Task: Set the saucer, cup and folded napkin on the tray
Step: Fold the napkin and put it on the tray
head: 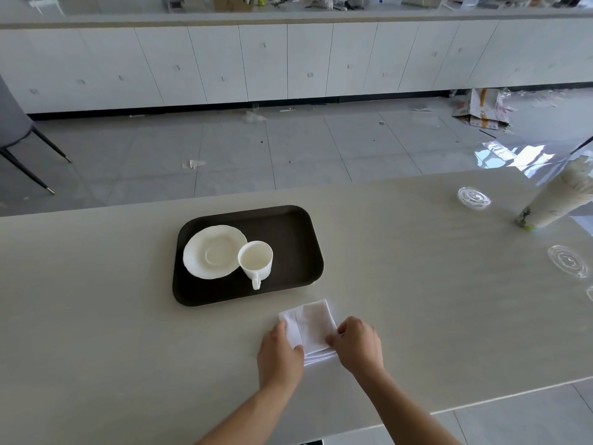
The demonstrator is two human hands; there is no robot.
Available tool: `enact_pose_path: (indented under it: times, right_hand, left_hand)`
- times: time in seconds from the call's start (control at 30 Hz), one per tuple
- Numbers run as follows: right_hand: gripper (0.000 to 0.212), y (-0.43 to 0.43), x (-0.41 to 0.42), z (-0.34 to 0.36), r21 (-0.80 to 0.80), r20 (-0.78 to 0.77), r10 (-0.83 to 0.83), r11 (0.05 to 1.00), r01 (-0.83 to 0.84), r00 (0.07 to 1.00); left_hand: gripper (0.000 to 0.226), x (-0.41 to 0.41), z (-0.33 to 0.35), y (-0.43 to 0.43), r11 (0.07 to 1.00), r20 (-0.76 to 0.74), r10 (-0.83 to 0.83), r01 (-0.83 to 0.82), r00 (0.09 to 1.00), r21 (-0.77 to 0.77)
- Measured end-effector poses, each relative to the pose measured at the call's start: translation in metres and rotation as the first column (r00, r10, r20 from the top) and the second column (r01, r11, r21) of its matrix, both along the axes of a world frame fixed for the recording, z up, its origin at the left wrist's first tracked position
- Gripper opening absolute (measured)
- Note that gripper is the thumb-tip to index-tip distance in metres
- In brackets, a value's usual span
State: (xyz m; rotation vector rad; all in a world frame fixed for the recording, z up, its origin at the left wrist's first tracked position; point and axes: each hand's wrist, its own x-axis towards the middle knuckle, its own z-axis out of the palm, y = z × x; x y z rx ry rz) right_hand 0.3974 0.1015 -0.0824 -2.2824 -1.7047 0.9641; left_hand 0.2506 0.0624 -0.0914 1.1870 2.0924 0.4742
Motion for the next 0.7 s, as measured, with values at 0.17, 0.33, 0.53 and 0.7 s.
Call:
enact_pose_path:
  times: [0.17, 0.33, 0.53, 0.7]
  right_hand:
    - [0.015, 0.000, -0.001, 0.000, -0.004, 0.002, 0.003, 1.000, -0.003, 1.000]
    - [0.009, -0.003, -0.004, -0.002, 0.036, -0.005, 0.013, 0.999, -0.013, 1.000]
    - [0.013, -0.009, -0.003, -0.003, 0.013, -0.133, -0.026, 1.000, 0.028, 0.991]
    - [0.012, -0.013, 0.004, -0.002, -0.108, -0.488, -0.228, 0.974, 0.202, 0.842]
  left_hand:
    - [0.057, 0.001, 0.004, 0.004, 0.996, 0.082, 0.084, -0.084, 0.993, -0.005]
    - [0.055, -0.001, 0.012, 0.010, 0.984, 0.215, 0.167, -0.175, 0.962, 0.023]
    - [0.059, 0.002, 0.019, 0.009, 0.979, 0.321, 0.105, -0.154, 0.941, 0.132]
    - [0.060, 0.000, 0.030, 0.013, 0.968, 0.350, 0.061, -0.141, 0.935, 0.208]
